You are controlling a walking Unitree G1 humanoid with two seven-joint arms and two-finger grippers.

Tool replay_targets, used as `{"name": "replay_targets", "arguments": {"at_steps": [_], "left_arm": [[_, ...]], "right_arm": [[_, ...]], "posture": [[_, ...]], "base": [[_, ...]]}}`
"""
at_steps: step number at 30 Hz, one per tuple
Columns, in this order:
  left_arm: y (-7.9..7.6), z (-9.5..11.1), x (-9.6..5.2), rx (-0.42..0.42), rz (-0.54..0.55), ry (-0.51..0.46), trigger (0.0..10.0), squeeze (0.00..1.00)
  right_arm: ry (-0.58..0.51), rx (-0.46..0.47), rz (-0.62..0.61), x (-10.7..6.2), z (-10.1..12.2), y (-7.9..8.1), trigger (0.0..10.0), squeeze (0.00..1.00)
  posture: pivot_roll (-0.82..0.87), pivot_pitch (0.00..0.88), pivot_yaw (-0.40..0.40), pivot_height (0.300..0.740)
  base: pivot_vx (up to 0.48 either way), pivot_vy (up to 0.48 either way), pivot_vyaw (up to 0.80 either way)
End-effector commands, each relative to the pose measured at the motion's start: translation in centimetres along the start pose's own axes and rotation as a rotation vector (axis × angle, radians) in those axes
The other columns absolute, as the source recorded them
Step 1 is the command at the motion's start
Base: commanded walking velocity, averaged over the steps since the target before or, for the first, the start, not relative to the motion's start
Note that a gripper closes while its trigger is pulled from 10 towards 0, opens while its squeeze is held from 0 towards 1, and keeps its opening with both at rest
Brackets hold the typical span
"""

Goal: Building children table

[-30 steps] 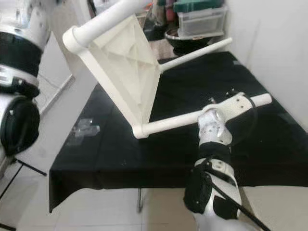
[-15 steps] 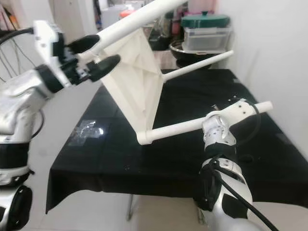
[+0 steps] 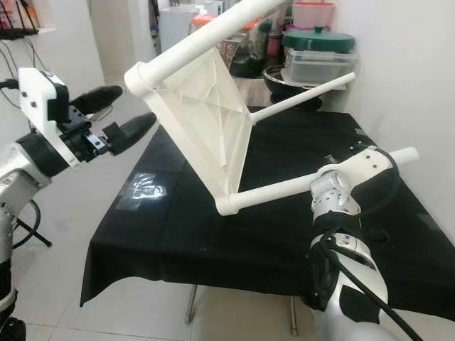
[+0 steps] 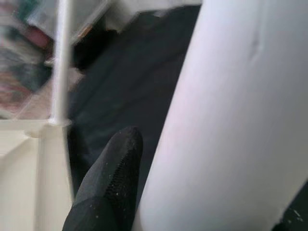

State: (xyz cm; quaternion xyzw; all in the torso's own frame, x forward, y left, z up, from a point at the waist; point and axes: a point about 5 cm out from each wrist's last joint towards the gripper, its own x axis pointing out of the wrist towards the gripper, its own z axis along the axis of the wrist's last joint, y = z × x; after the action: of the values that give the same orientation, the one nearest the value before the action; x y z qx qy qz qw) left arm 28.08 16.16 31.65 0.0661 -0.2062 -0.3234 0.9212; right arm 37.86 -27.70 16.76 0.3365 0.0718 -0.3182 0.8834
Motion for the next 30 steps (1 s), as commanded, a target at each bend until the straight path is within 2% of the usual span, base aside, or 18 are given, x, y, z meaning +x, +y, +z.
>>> {"name": "replay_targets", "arguments": {"at_steps": [1,2,3,4,7,9,13,15,16,19,23,30], "left_arm": [[0.0,0.5,0.1,0.011,-0.011,0.002,10.0,0.00],[-0.1,0.6,0.2,0.013,-0.013,0.002,10.0,0.00],[-0.1,0.6,0.2,0.013,-0.013,0.002,10.0,0.00],[-0.4,0.8,0.1,0.011,-0.011,0.006,10.0,0.00],[-0.5,0.8,0.1,0.011,-0.010,0.005,10.0,0.00],[-0.6,0.8,0.2,0.010,-0.010,0.004,10.0,0.00],[-0.7,1.2,0.1,0.010,-0.008,0.005,10.0,0.00],[-0.7,1.2,0.1,0.010,-0.008,0.005,10.0,0.00],[-0.6,1.4,0.1,0.010,-0.007,0.004,10.0,0.00],[-0.6,1.6,0.1,0.010,-0.008,0.003,10.0,0.00],[-0.8,1.7,0.1,0.009,-0.010,0.005,10.0,0.00],[-0.8,1.7,0.1,0.007,-0.010,0.005,10.0,0.00]], "right_arm": [[0.262,-0.289,-0.141,-0.6,-8.6,-8.2,10.0,0.00],[0.229,-0.261,-0.049,-0.4,-8.2,-7.2,10.0,0.00],[0.229,-0.261,-0.049,-0.4,-8.2,-7.2,10.0,0.00],[0.190,-0.194,0.053,-0.3,-7.6,-6.2,10.0,0.00],[0.174,-0.175,0.071,-0.2,-7.3,-6.3,10.0,0.00],[0.170,-0.181,0.082,-0.2,-7.3,-6.3,10.0,0.00],[0.141,-0.270,0.162,-0.4,-7.4,-5.2,10.0,0.00],[0.141,-0.270,0.162,-0.4,-7.4,-5.2,10.0,0.00],[0.140,-0.337,0.136,-0.4,-7.5,-5.4,10.0,0.00],[0.144,-0.366,0.077,-0.3,-7.5,-6.3,10.0,0.00],[0.139,-0.368,0.052,-0.2,-7.3,-7.0,10.0,0.00],[0.126,-0.307,0.115,-0.2,-7.2,-6.5,10.0,0.00]], "posture": [[0.13,0.209,-0.034,0.740],[0.13,0.209,-0.033,0.740],[0.13,0.209,-0.033,0.740],[0.12,0.202,-0.031,0.740],[0.12,0.201,-0.032,0.740],[0.12,0.196,-0.031,0.740],[0.12,0.189,-0.032,0.740],[0.12,0.189,-0.032,0.740],[0.11,0.186,-0.035,0.740],[0.11,0.187,-0.038,0.740],[0.11,0.188,-0.040,0.740],[0.12,0.193,-0.043,0.740]], "base": [[0.000,0.000,0.00],[0.000,0.000,0.00],[0.000,0.000,0.00],[0.000,0.000,0.00],[0.000,0.000,0.00],[0.000,0.000,0.00],[0.000,0.000,0.00],[0.000,0.000,0.00],[0.000,0.000,0.00],[0.000,0.000,0.00],[0.000,0.000,0.00],[0.000,0.000,0.00]]}}
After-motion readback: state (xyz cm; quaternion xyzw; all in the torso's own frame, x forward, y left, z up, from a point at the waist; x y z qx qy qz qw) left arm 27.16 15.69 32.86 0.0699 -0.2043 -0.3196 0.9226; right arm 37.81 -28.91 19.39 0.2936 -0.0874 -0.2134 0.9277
